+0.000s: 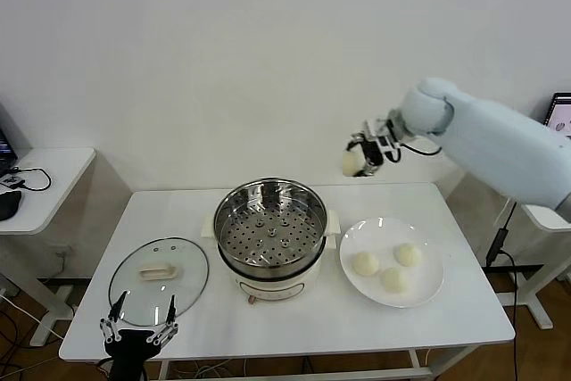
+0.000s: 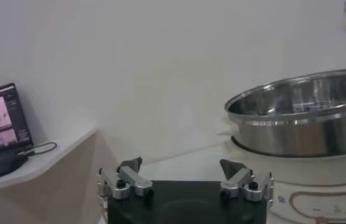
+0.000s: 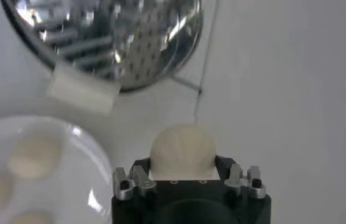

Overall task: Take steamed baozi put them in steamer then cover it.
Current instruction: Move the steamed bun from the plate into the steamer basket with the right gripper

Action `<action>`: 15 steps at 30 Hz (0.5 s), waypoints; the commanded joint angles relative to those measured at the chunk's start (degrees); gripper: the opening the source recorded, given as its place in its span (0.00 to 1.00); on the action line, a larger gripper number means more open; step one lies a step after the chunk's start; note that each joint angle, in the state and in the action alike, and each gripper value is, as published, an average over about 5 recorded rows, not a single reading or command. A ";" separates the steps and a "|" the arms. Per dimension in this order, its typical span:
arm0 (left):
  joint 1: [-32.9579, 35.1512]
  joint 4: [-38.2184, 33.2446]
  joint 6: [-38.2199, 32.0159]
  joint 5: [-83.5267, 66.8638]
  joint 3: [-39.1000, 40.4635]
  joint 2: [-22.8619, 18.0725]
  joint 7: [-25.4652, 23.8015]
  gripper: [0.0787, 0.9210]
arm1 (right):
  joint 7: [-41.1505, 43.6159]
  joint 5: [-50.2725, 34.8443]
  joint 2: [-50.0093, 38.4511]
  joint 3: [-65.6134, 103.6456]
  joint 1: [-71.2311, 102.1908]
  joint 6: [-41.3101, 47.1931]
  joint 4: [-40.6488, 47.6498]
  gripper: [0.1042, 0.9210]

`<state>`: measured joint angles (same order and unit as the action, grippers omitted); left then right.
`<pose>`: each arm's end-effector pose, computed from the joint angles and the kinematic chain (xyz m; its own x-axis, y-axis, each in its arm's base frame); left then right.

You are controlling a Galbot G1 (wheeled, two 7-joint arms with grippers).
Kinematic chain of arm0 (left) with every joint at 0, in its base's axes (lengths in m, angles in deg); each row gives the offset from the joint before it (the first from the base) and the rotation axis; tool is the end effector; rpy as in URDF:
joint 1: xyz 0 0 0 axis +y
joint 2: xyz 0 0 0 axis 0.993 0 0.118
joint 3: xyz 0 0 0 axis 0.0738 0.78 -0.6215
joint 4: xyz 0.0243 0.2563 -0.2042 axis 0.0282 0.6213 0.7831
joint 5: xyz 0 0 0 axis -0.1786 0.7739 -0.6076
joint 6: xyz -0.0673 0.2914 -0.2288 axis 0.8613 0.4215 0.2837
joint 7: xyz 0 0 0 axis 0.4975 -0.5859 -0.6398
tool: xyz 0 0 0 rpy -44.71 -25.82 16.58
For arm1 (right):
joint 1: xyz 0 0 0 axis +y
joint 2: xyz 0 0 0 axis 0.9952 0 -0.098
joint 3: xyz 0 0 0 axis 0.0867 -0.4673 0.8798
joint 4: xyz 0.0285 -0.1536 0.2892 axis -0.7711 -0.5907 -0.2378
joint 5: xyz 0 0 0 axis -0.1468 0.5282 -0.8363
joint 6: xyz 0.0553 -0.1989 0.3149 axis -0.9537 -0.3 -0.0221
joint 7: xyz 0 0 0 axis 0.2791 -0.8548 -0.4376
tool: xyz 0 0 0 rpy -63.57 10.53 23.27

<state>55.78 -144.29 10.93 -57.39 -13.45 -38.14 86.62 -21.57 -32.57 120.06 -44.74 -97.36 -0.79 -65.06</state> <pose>0.1298 0.0520 -0.2683 -0.9838 -0.1088 0.1428 -0.0625 0.9532 0.2957 0.5733 0.0594 0.0000 -0.4044 -0.3703 0.8363 -0.7509 -0.3876 -0.5348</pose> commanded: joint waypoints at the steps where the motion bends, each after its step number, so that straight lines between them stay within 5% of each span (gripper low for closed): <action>1: -0.06 0.01 0.07 -0.39 -0.33 0.13 -0.02 0.88 | -0.92 -0.47 13.49 -5.70 -3.67 -5.73 3.23 0.67; 15: -0.73 -0.11 0.18 -1.20 -1.36 -0.64 -0.15 0.88 | -3.57 12.70 20.18 -11.56 5.76 -19.64 10.46 0.67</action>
<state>55.26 -144.51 11.09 -58.39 -14.66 -38.92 86.48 -24.17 -26.49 134.98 -52.82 -95.33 -12.59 -58.04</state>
